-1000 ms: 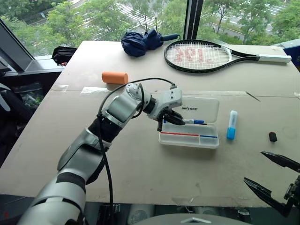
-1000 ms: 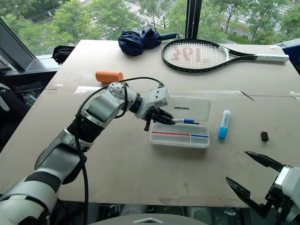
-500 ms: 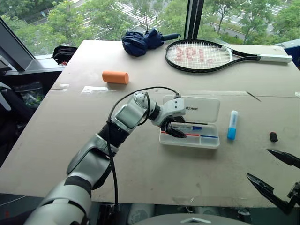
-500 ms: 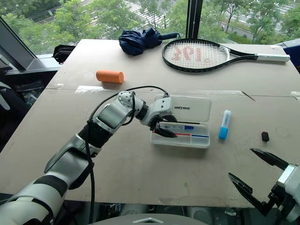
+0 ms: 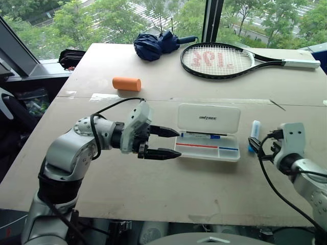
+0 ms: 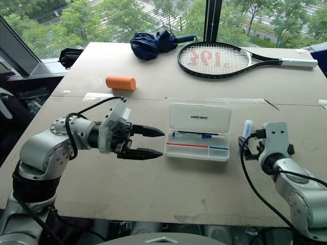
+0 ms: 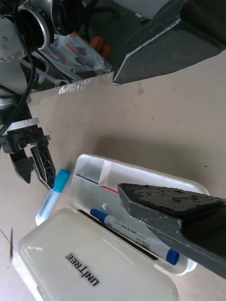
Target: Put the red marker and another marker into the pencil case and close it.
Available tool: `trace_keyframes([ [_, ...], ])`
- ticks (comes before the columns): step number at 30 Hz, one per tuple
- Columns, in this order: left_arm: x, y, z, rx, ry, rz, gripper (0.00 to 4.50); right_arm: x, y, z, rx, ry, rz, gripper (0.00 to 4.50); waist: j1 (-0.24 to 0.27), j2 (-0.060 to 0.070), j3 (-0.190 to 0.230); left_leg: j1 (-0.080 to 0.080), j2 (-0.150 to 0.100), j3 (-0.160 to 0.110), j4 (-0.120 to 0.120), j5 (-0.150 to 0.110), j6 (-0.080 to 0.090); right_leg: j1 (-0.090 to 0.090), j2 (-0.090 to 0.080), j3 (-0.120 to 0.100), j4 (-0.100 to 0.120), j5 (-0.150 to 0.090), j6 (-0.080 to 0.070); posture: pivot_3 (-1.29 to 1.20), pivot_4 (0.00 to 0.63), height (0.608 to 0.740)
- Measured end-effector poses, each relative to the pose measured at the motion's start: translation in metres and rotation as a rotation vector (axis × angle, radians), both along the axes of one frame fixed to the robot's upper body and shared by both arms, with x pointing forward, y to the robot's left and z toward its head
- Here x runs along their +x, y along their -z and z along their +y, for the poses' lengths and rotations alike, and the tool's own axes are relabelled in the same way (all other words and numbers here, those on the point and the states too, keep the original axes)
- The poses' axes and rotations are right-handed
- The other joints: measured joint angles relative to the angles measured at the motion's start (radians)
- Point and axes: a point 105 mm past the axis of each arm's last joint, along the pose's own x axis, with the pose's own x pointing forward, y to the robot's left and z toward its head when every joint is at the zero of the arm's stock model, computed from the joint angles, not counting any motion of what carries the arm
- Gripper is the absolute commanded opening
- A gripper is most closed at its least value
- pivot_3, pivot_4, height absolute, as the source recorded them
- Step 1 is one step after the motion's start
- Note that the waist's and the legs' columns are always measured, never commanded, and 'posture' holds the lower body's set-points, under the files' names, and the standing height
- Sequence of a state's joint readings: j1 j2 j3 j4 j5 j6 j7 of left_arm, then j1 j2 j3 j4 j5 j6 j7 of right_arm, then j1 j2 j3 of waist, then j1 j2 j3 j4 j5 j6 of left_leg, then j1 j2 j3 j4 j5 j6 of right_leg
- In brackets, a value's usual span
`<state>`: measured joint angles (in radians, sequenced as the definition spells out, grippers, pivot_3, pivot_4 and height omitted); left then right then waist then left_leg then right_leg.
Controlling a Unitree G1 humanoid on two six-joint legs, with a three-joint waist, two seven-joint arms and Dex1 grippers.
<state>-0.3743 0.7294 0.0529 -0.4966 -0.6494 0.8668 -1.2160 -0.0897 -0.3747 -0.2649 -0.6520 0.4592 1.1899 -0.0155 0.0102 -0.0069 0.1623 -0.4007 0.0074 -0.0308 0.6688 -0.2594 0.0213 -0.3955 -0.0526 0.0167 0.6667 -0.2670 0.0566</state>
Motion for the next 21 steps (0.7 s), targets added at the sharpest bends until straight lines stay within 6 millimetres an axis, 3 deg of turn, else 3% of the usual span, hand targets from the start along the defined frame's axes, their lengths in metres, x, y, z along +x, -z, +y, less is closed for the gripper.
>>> trace_keyframes([
  [2, -0.004, -0.001, 0.001, -0.008, -0.023, -0.004, 3.36, 0.009, 0.011, 0.001, -0.009, 0.044, 0.062, 4.5, 0.004, 0.0, 0.0, 0.0, -0.001, 0.0, 0.0, 0.0, 0.0, 0.0, 0.0, -0.001, 0.0, 0.0, 0.0, 0.0, 0.15, 0.732],
  [9, -0.012, -0.004, 0.0, -0.003, -0.049, -0.024, 3.47, 0.016, 0.02, 0.009, -0.012, 0.075, 0.093, 1.58, 0.004, -0.002, -0.002, 0.001, -0.001, 0.0, 0.0, 0.0, 0.0, 0.002, 0.0, -0.001, 0.0, 0.0, 0.0, 0.0, 0.15, 0.732],
  [10, -0.012, -0.004, 0.0, -0.002, -0.053, -0.025, 3.47, 0.015, 0.02, 0.008, -0.014, 0.078, 0.094, 0.95, 0.004, -0.003, -0.002, 0.001, -0.001, -0.001, 0.0, 0.0, 0.0, 0.002, 0.0, -0.001, 0.0, 0.0, 0.0, 0.0, 0.15, 0.732],
  [14, -0.013, -0.003, 0.002, -0.007, -0.063, -0.027, 3.47, 0.01, 0.02, -0.002, -0.046, 0.088, 0.102, 0.69, 0.005, -0.003, -0.003, 0.001, -0.002, -0.001, 0.0, 0.0, 0.0, 0.003, 0.0, -0.002, -0.001, 0.0, 0.0, 0.0, 0.15, 0.732],
  [17, -0.014, 0.004, 0.004, -0.023, -0.105, 0.007, 3.47, -0.001, 0.015, -0.023, -0.127, 0.021, 0.109, 0.69, 0.002, -0.001, -0.001, 0.001, -0.001, 0.0, -0.001, 0.0, 0.001, 0.003, 0.0, -0.001, -0.003, 0.0, 0.0, 0.0, 0.15, 0.732],
  [19, -0.015, 0.009, 0.009, -0.059, -0.138, 0.02, 3.47, -0.007, 0.005, -0.029, -0.15, -0.095, 0.083, 0.69, -0.003, 0.0, 0.0, 0.001, -0.001, 0.001, -0.001, -0.001, 0.001, 0.002, 0.0, 0.0, -0.003, 0.0, 0.001, 0.0, 0.15, 0.732],
  [21, -0.024, 0.015, 0.021, -0.057, -0.134, 0.047, 3.47, -0.021, -0.023, -0.017, -0.184, -0.386, 0.033, 0.69, -0.021, 0.004, 0.002, 0.002, 0.0, 0.002, -0.002, -0.001, 0.001, 0.001, 0.001, 0.001, -0.002, 0.0, 0.001, 0.0, 0.15, 0.732],
])
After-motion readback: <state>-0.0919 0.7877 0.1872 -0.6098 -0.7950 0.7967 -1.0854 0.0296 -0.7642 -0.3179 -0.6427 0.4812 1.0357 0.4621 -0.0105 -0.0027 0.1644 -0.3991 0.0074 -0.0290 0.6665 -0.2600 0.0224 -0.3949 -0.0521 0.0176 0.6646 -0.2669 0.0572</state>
